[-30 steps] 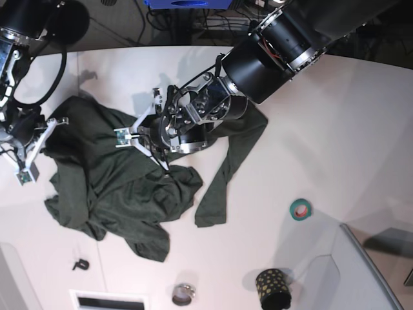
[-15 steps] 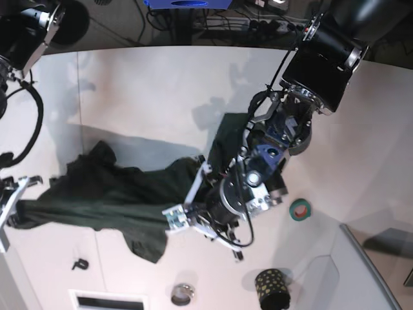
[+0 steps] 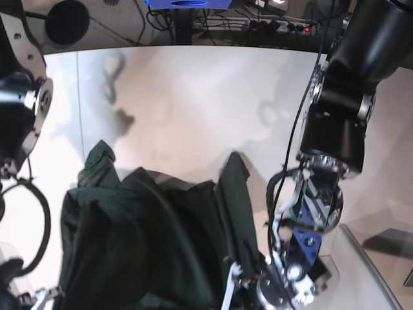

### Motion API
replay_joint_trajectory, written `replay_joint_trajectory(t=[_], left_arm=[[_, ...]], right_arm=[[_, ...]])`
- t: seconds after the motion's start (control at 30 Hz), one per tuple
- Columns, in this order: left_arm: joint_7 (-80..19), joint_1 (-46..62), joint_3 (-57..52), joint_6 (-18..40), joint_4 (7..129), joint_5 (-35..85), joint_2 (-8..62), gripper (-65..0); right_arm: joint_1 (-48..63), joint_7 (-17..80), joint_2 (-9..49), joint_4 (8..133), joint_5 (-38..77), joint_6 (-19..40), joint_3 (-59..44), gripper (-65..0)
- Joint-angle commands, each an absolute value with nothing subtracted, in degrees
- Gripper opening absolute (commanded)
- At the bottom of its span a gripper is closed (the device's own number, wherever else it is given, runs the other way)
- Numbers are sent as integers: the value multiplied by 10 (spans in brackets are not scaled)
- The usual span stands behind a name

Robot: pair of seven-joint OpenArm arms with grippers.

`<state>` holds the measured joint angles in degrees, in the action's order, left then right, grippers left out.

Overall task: Layout the t-shirt on the table in an organized manner, then fold the t-shirt properly
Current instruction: 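Lift the shirt with both grippers and lay it down spread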

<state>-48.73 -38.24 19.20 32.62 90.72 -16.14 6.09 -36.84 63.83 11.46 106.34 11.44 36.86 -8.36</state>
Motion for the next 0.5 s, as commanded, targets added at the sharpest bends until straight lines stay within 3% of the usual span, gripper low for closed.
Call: replay_joint_trajectory(t=[0.0, 0.3, 0.47], left_arm=[[-480, -413, 186, 319, 908, -164, 54, -650], [-384, -572, 216, 319, 705, -199, 36, -650], [-373, -661, 214, 319, 672, -219, 29, -650]], right_arm=[[-400, 618, 124, 1052, 106, 364, -83, -648], [-574, 467, 166, 791, 106, 364, -81, -648], [-677, 463, 204, 756, 106, 364, -80, -648]])
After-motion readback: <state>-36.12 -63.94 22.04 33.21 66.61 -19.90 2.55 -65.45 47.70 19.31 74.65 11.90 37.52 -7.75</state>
